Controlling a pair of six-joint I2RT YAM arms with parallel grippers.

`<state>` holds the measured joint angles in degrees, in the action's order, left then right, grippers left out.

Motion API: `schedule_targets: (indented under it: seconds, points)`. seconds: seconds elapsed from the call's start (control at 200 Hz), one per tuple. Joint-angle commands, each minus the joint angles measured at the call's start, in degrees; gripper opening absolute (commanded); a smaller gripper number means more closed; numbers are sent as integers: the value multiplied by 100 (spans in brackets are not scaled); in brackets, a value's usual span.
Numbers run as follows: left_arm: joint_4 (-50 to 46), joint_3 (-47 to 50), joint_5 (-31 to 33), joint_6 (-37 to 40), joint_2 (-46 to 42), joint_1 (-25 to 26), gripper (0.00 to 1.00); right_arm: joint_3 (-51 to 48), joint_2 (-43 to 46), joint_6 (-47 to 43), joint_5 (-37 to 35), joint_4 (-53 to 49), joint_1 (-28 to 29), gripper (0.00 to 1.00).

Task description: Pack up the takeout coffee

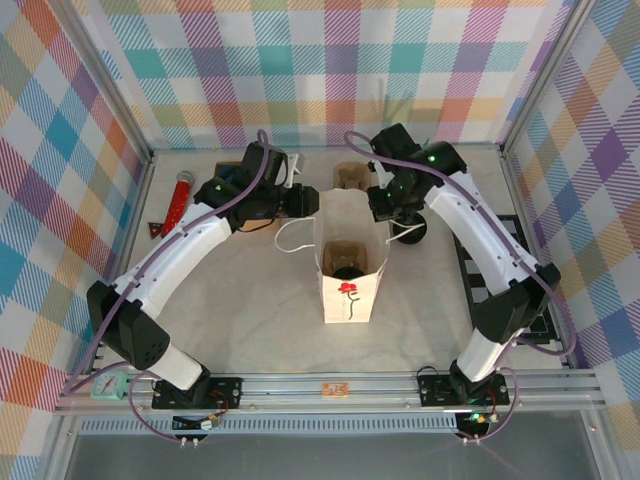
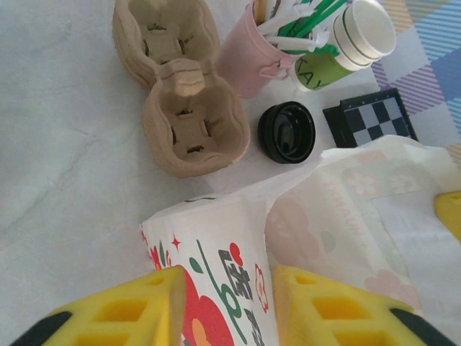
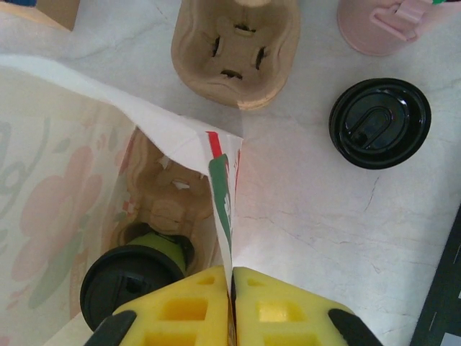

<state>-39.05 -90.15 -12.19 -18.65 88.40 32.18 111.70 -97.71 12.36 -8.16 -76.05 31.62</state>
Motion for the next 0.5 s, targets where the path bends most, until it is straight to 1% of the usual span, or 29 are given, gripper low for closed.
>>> schedule_targets:
  seconds: [0.0, 0.135, 0.25, 0.34, 0.37, 0.415, 0.495]
  points:
    - [-190, -229, 118, 74, 20, 25, 42, 343, -133, -144, -54, -114, -33, 12]
    - [-217, -266, 154, 103, -50, 25, 48, 453, -193, -182, -57, -153, -33, 18]
    - [-226, -284, 226, 125, -108, 24, 51, 516, -248, -174, -38, -233, -33, 22]
    - [-259, -293, 277, 141, -155, 16, 52, 513, -232, -164, -2, -251, -32, 28]
    - [-262, -301, 291, 144, -164, 16, 53, 510, -219, -164, -1, -261, -35, 31]
    - [-261, -302, 310, 152, -203, 16, 55, 527, -199, -158, 12, -253, -35, 38]
    - [-227, -295, 321, 185, -281, 16, 59, 560, -173, -150, 107, -259, -37, 47]
